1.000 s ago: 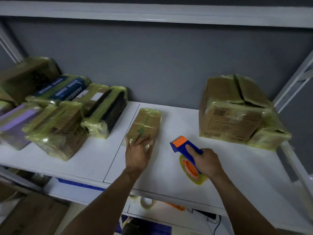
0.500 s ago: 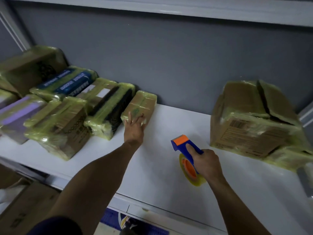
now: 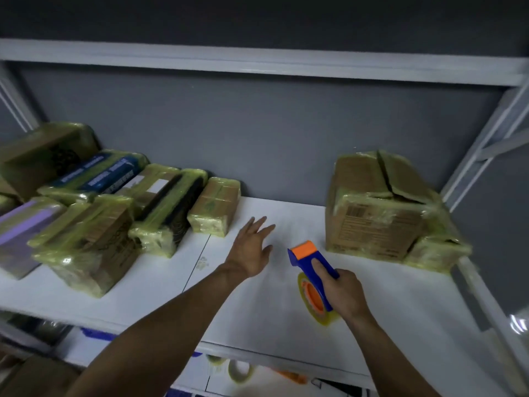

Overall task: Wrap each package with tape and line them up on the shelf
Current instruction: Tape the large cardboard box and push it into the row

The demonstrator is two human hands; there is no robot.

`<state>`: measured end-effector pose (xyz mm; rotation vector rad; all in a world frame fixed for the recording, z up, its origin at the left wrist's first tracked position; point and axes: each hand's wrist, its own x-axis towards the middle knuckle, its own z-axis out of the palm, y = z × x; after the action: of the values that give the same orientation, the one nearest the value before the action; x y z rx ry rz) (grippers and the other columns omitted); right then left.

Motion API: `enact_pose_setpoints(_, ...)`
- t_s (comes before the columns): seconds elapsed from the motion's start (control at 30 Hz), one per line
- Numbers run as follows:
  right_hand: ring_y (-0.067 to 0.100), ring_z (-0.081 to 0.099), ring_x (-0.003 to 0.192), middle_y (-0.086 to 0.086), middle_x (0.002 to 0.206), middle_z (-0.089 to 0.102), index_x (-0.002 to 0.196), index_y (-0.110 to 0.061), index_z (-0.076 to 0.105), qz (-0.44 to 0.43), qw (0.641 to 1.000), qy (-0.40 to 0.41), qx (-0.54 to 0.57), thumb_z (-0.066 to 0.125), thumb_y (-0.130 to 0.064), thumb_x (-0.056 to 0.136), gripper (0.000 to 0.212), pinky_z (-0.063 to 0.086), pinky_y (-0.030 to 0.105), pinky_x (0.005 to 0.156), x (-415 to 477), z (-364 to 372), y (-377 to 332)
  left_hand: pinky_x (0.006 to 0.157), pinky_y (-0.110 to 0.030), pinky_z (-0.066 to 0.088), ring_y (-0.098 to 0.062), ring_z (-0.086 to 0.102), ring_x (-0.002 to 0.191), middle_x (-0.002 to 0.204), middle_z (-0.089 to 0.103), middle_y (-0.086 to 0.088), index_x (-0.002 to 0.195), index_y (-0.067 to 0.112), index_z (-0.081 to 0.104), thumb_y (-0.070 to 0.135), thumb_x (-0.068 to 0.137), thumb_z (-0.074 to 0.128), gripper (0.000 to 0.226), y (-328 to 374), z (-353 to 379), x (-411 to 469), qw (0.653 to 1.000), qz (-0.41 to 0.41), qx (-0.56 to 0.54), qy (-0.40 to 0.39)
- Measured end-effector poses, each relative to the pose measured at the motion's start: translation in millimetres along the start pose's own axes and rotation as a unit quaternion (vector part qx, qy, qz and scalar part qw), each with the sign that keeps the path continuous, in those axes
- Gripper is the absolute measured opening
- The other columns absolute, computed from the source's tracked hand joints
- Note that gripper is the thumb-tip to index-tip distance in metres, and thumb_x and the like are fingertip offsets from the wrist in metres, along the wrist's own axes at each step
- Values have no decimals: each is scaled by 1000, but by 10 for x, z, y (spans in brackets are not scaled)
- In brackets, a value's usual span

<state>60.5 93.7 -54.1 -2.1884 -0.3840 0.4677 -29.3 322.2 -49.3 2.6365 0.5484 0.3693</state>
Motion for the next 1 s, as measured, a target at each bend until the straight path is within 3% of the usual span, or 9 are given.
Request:
enact_pose_setpoints(0.1,10,54,41,-1,47,58,59,-15,56,17,998,35,47,59,-67,93,61,40,27,52,-142,-325,122,120,-26,27,-13,34,147,159,40,7,148,26,51,34,103,57,46,467,-78,162,996,48,-72,16)
enact_pose_setpoints(0.2,8,51,37,-2,45,56,58,-16,55,10,992,93,80,61,-65,92,60,38,28,52,-258,-734,166,107,-15,31,-11,47,136,150,51,8,143,26,55,36,101,60,44,978,-185,401,990,83,-107,28)
enact_pose_setpoints(0.27,9,52,37,0,45,57,57,-15,56,1,986,137,91,62,-67,91,62,38,28,51,-323,-1003,155,103,-13,29,-14,48,134,149,51,4,146,25,52,34,100,63,48,1291,-238,583,986,106,-129,22)
enact_pose_setpoints(0.43,11,53,39,1,46,57,58,-14,54,-33,977,192,82,64,-68,89,63,40,26,48,-395,-1455,91,122,-29,23,-22,30,149,162,34,-4,156,18,37,32,99,64,65,1767,-221,986,987,114,-108,-35)
enact_pose_setpoints(0.5,9,50,35,0,43,55,53,-19,51,-41,975,203,80,62,-67,91,62,38,19,40,-428,-1567,46,121,-34,27,-24,32,149,162,36,-4,155,18,40,29,101,62,60,1822,-177,1082,991,93,-87,-51)
enact_pose_setpoints(0.63,10,51,33,2,42,57,46,-22,55,-69,971,212,86,59,-65,95,65,36,16,36,-486,-1719,-49,105,-34,47,-29,59,125,135,64,-7,131,25,67,21,102,54,32,1779,-153,1101,994,44,-94,-20)
enact_pose_setpoints(0.73,10,54,36,2,46,60,53,-19,55,-70,971,217,73,57,-70,92,64,39,21,43,-533,-1744,-112,101,-36,50,-29,63,116,127,69,-2,121,33,73,31,100,53,29,1689,-226,970,994,59,-92,-8)
enact_pose_setpoints(0.83,9,54,34,1,44,61,50,-25,63,-116,969,193,100,56,-71,87,59,37,13,39,-635,-1679,-242,101,-36,51,-25,65,113,121,72,1,116,31,75,32,98,53,28,1558,-308,769,991,65,-121,6)
enact_pose_setpoints(1.0,12,60,44,1,52,63,61,-14,61,-137,965,221,45,65,-71,85,62,46,28,53,-633,-1658,-472,95,-13,41,-16,65,114,121,72,1,121,24,74,9,100,58,31,1103,-420,392,984,113,-122,57)
